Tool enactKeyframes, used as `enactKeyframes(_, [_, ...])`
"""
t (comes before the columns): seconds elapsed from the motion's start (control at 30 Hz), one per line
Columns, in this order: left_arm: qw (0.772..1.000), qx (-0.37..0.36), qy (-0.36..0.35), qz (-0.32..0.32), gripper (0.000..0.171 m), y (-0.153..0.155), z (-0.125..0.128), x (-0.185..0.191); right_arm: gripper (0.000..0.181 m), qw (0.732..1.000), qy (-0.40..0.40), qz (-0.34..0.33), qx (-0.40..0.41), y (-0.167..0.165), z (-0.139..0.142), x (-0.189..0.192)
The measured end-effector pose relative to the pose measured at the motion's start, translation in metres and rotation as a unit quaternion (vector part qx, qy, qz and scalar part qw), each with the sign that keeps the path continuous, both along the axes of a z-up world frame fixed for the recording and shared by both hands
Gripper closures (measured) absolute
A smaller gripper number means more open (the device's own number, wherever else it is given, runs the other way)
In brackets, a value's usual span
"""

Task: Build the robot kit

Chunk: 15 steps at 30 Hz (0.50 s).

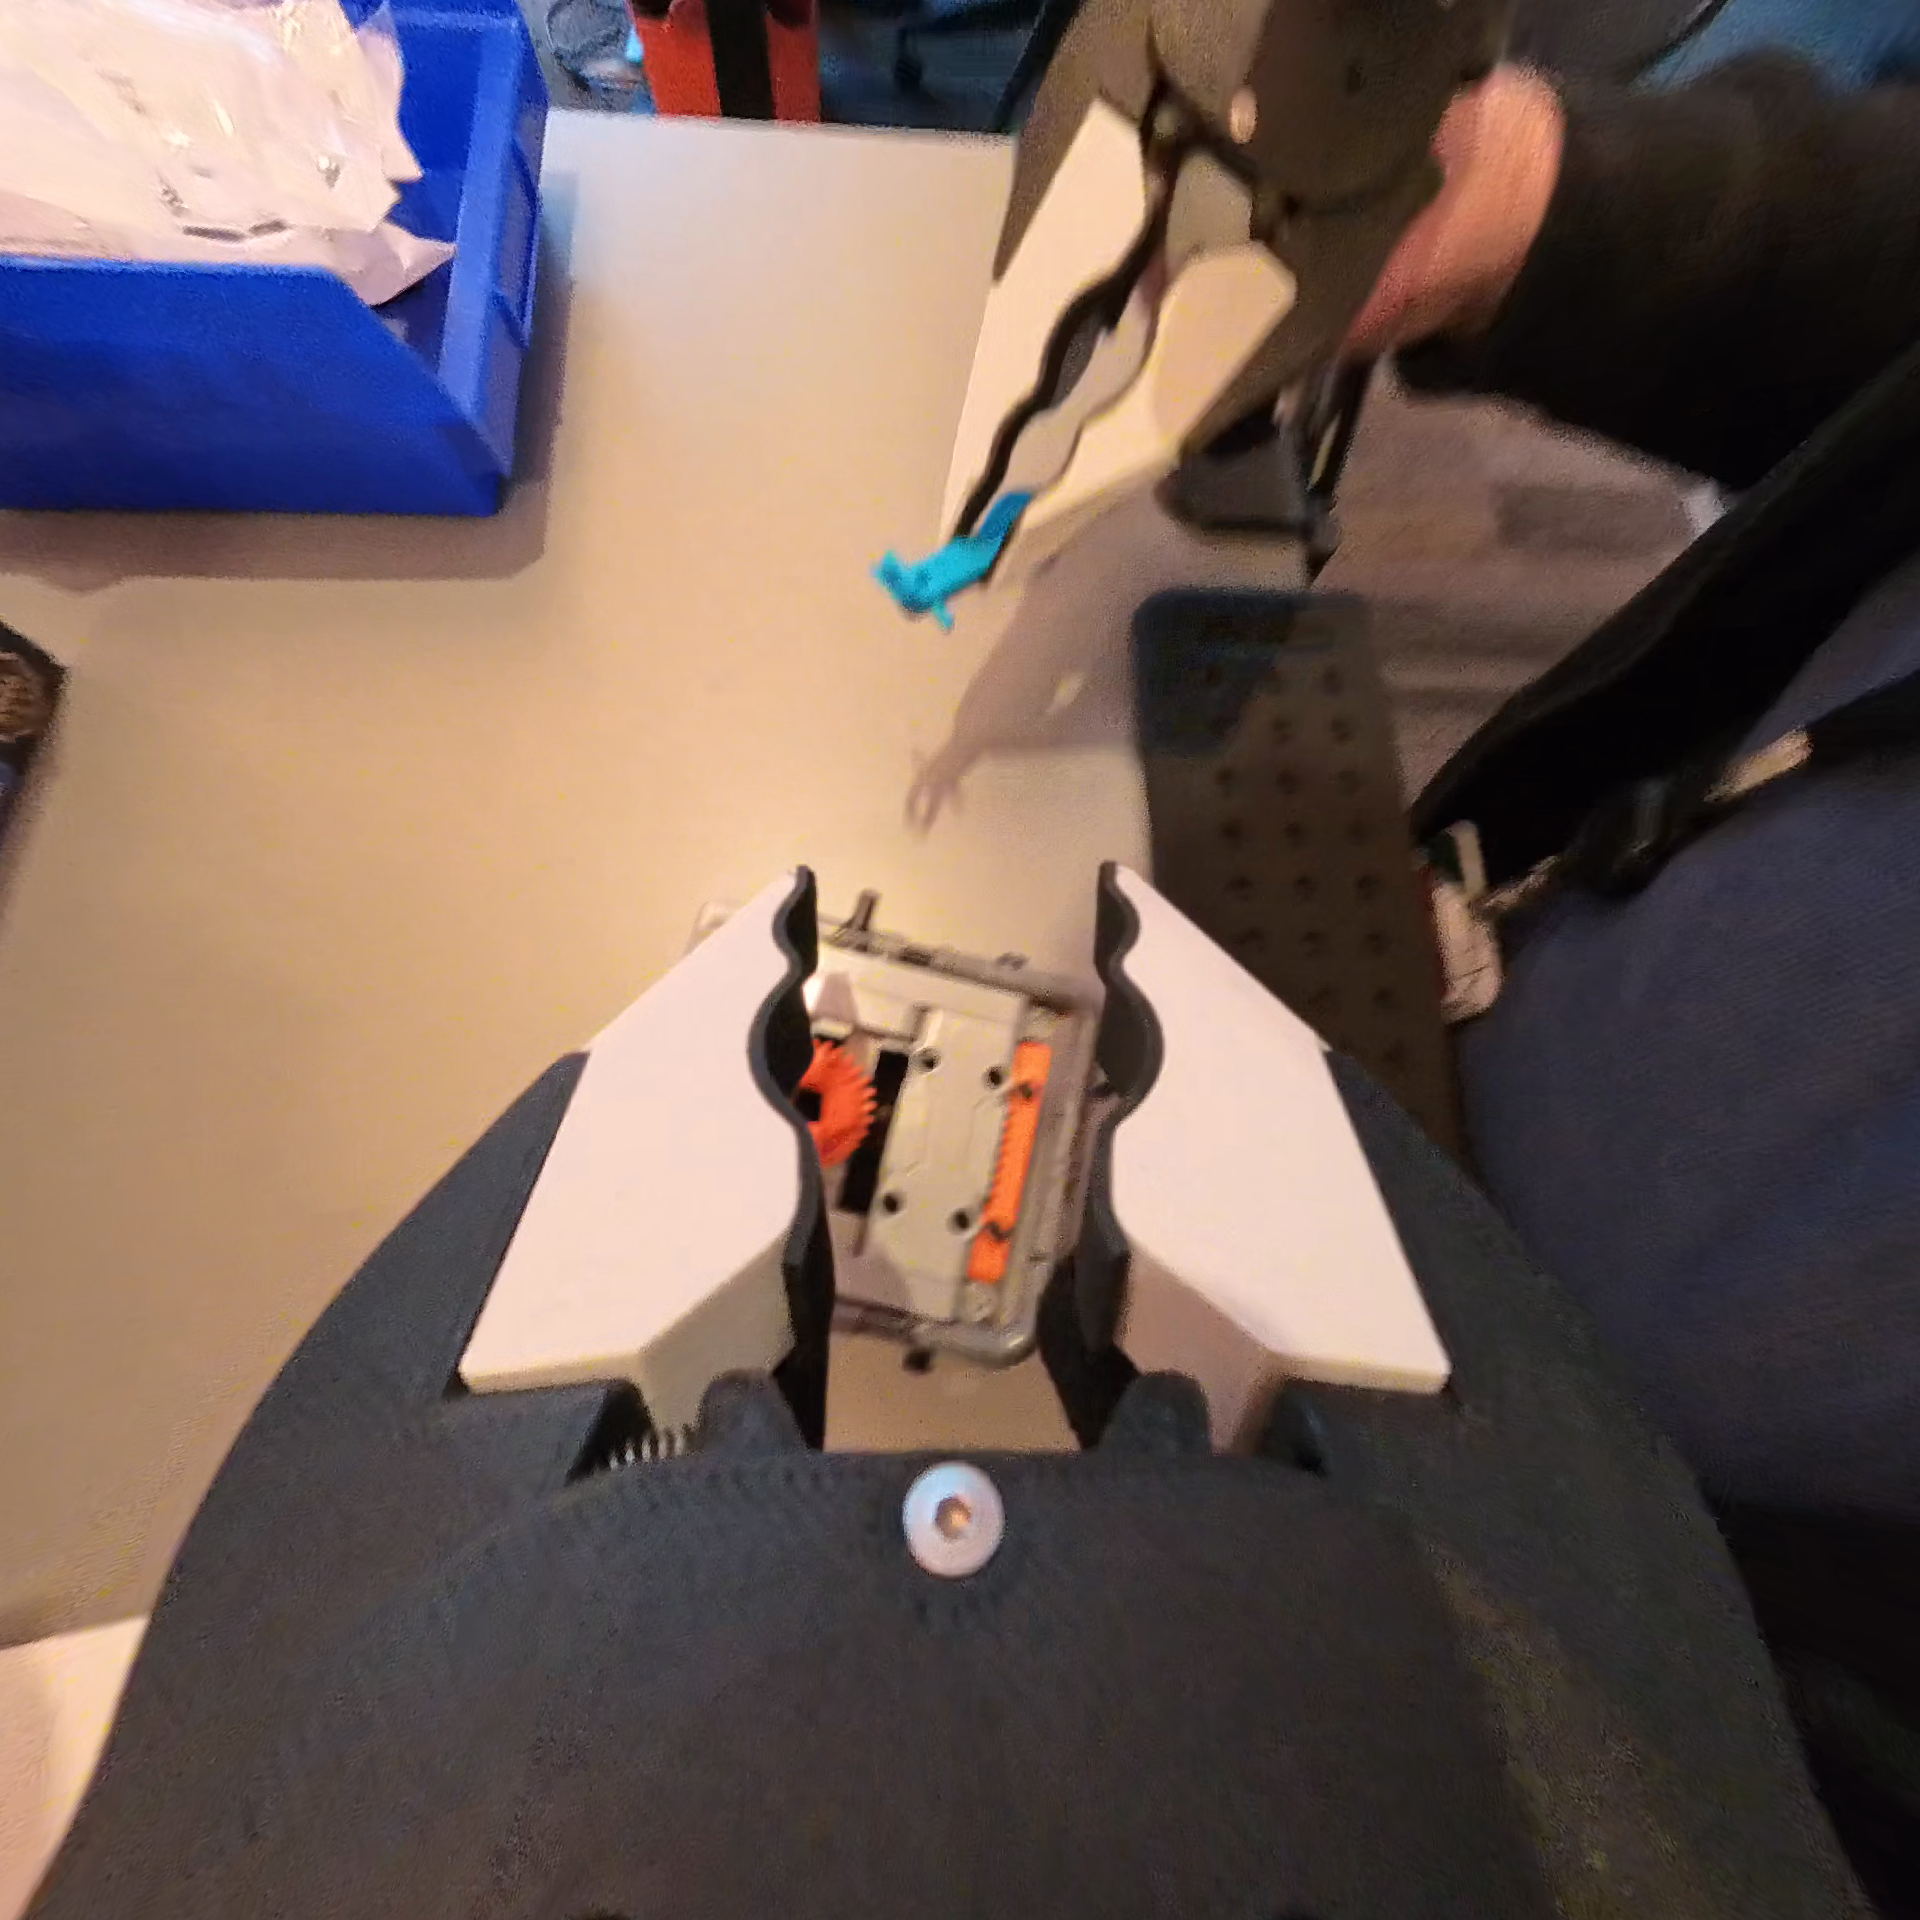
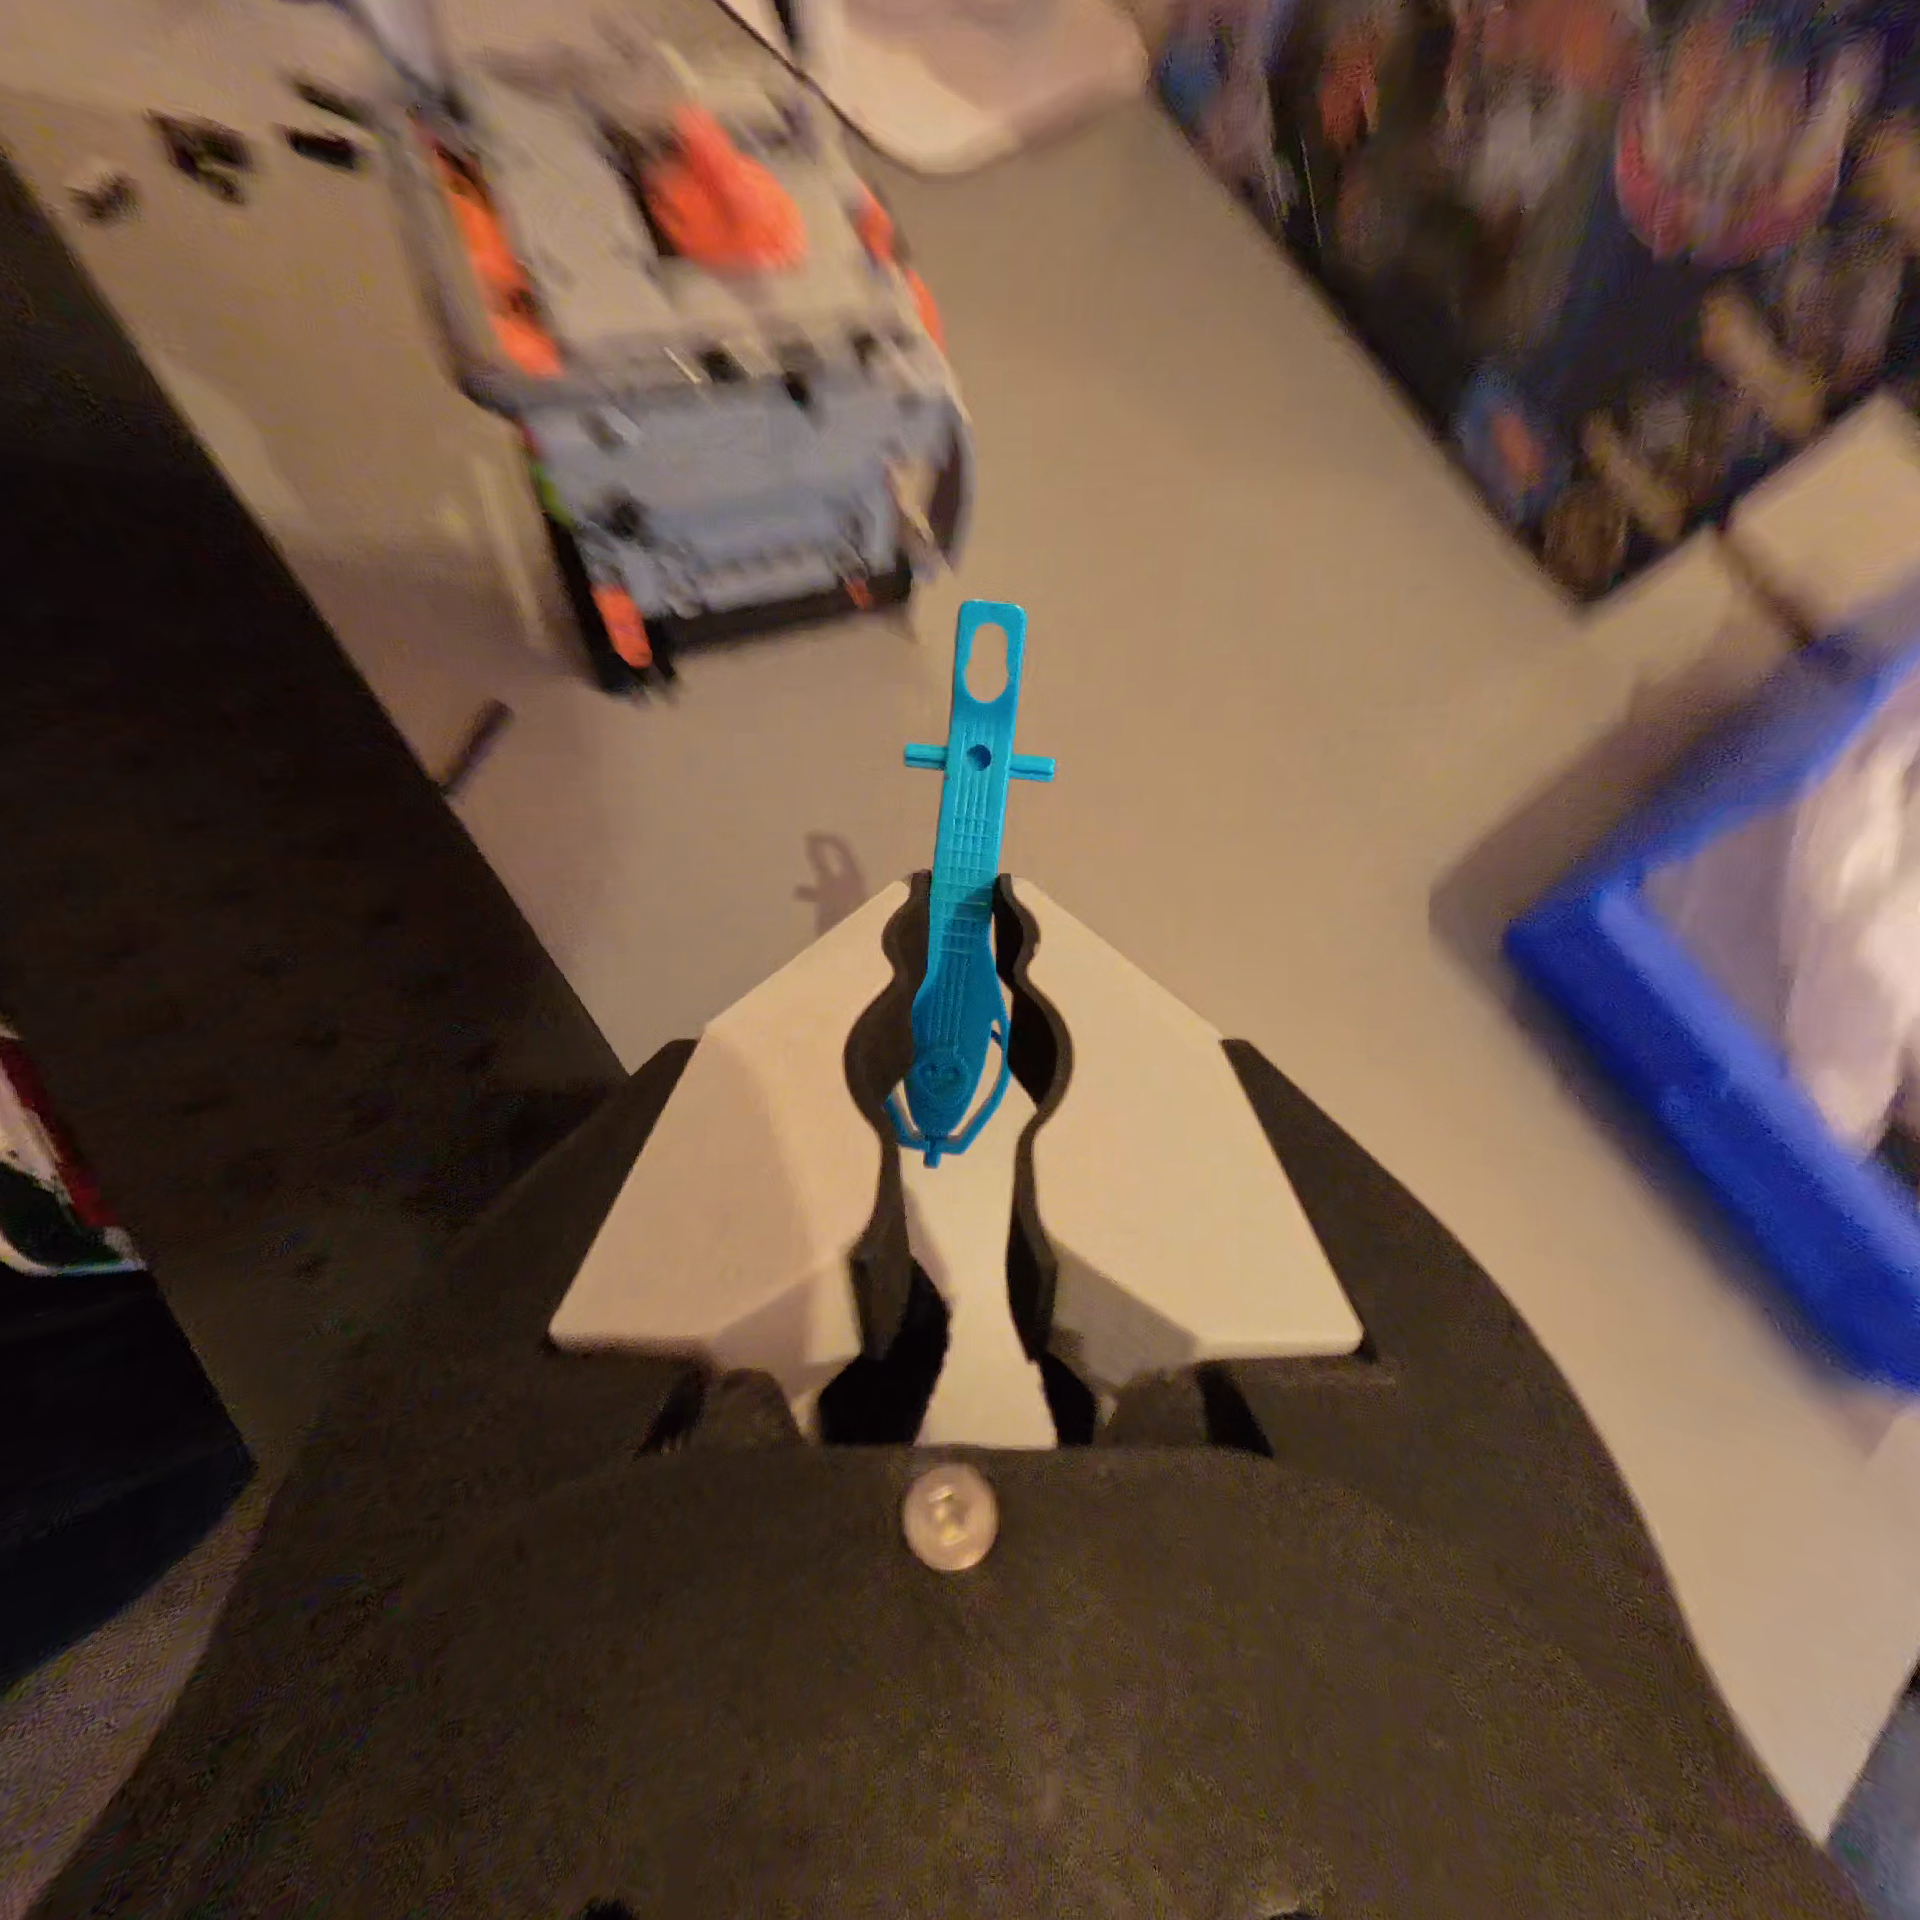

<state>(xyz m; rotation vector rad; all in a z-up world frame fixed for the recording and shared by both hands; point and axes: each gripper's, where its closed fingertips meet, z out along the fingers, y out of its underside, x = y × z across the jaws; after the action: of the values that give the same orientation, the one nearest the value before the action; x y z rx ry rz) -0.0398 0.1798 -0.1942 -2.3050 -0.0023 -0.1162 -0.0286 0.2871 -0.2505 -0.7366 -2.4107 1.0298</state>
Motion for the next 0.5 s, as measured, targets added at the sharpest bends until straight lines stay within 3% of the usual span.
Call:
enactKeyframes(0.1, [0.998, 0.030, -0.043, 0.046, 0.121, 0.006, 0.011, 0.006, 0.172, 0.995, 0.073, 0.070, 0.025, -0.045, 0.032, 0.005])
enactKeyframes(0.2, [0.989, 0.061, -0.107, 0.084, 0.128, 0.006, 0.018, 0.014, 0.172, 0.985, 0.115, 0.115, 0.049, -0.074, 0.045, 0.011])
enactKeyframes(0.37, [0.981, 0.067, -0.146, 0.111, 0.157, 0.000, 0.005, 0.030, 0.172, 0.973, 0.159, 0.154, 0.070, -0.098, 0.055, 0.019])
enactKeyframes(0.5, [0.976, 0.091, -0.140, 0.142, 0.161, -0.004, 0.008, 0.027, 0.171, 0.969, 0.175, 0.157, 0.072, -0.103, 0.060, 0.017])
